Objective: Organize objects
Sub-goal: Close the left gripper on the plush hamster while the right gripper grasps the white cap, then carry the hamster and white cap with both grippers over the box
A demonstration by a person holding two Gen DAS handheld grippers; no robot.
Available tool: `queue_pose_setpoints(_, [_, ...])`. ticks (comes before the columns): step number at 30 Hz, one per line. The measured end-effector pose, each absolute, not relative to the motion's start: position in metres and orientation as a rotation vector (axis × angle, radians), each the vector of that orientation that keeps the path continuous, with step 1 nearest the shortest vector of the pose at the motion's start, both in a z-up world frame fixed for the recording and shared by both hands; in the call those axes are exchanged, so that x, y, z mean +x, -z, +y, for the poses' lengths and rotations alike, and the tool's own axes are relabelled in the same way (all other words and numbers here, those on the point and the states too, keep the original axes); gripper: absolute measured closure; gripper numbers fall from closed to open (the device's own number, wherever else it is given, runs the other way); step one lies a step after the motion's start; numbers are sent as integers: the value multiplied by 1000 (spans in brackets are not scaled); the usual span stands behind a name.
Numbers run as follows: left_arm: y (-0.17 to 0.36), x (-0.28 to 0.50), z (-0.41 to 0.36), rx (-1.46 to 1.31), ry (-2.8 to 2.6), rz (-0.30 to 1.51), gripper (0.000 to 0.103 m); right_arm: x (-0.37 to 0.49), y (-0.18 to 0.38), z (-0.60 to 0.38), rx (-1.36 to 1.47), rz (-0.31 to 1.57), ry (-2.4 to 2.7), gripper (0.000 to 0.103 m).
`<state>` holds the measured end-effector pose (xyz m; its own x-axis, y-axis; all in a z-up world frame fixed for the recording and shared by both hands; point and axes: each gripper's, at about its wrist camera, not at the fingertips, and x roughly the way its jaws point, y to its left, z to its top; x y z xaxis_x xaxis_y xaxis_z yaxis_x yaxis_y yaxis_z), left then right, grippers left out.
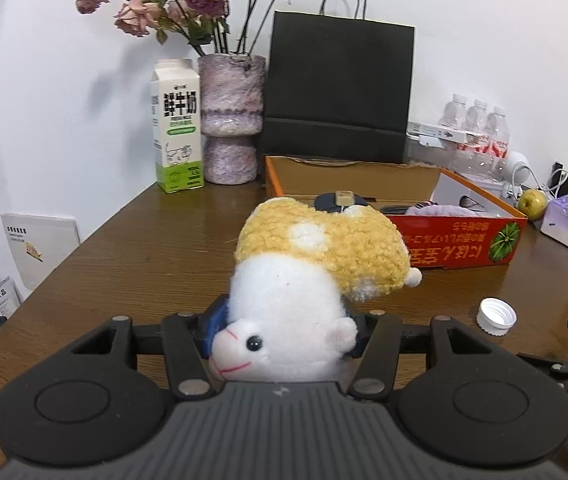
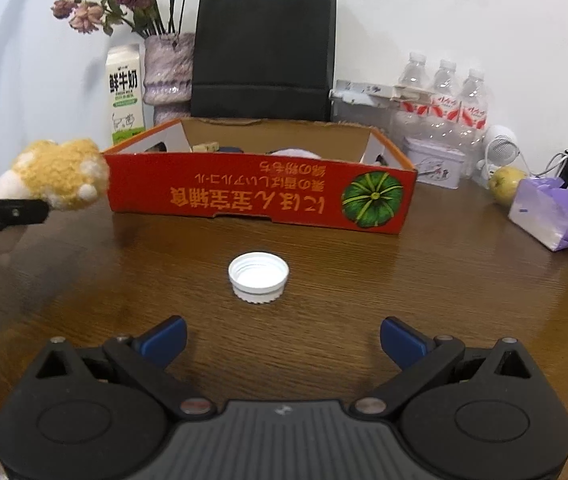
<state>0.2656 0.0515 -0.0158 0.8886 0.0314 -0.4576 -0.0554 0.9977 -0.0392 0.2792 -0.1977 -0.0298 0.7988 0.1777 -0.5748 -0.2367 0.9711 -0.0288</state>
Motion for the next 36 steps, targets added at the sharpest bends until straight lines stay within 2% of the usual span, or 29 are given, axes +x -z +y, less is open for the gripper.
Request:
queue_pose_setpoints(7, [14, 264, 66, -65, -66, 464, 48, 309, 34, -186, -91, 657, -211, 4])
queue_pose_setpoints(9, [14, 263, 68, -67, -64, 463, 47, 318, 36, -181, -90, 672, -213, 10])
queue_pose_setpoints(13, [14, 262, 71, -70, -63, 458, 47, 328, 35, -172, -88, 668, -208, 14])
queue_pose_setpoints(15, [14, 261, 72, -71, -61, 457, 47, 330, 35, -168, -88, 661, -208, 23])
queue_pose_setpoints(20, [13, 259, 69, -65, -50, 454, 47, 334, 34, -163, -77, 658, -217, 33])
queue_pose_setpoints(23, [13, 259, 68, -61, -47, 451, 47, 333, 33, -164, -60, 653, -220, 47])
queue_pose_setpoints(25, [14, 259, 68, -61, -47, 452, 47, 332, 32, -164, -57, 643, -225, 65])
queue_pose_setpoints(36, [18, 255, 61, -40, -60, 451, 47, 297, 20, -173, -90, 479, -201, 64])
